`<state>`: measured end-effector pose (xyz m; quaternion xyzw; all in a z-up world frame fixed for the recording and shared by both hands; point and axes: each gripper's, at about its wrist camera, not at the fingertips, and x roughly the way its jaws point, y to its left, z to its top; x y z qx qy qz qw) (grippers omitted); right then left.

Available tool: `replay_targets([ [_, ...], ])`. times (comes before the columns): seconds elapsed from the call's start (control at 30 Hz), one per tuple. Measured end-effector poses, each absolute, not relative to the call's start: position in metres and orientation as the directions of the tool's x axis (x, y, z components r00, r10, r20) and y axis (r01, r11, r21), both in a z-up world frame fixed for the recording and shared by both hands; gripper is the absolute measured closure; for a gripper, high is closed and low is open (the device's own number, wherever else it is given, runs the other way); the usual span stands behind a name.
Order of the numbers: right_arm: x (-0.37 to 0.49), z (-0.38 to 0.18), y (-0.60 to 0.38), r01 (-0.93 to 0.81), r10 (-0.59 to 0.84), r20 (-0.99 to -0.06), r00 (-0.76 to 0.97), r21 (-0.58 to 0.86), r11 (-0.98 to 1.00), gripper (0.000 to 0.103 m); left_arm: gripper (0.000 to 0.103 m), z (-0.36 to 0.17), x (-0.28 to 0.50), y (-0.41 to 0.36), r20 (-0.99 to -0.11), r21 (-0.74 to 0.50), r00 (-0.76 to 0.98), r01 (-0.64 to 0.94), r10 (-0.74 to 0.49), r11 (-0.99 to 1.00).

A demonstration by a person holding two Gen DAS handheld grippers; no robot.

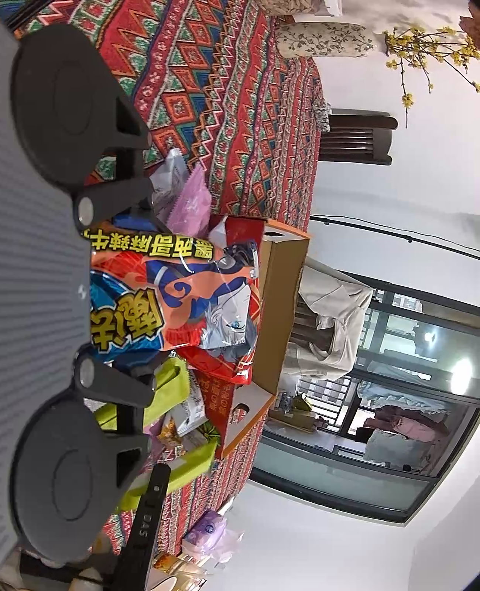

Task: Organize snacks
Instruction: 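Carry the bag and green bar into the cardboard box while both grippers open to release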

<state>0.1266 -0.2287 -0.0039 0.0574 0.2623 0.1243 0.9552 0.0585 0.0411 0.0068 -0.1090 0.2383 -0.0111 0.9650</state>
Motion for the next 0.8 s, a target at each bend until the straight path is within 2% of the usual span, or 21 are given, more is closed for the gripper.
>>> replay_targets([
  [0.43, 0.151, 0.054, -0.231, -0.239, 0.270, -0.328, 0.905, 0.132, 0.962, 0.069, 0.044, 0.052, 0.100, 0.030, -0.368, -0.204, 0.927, -0.009, -0.068, 0.979],
  [0.8, 0.222, 0.079, -0.203, -0.261, 0.293, -0.308, 0.905, 0.141, 0.955, 0.069, 0.044, 0.083, 0.174, 0.023, -0.347, -0.200, 0.937, -0.037, -0.035, 0.979],
])
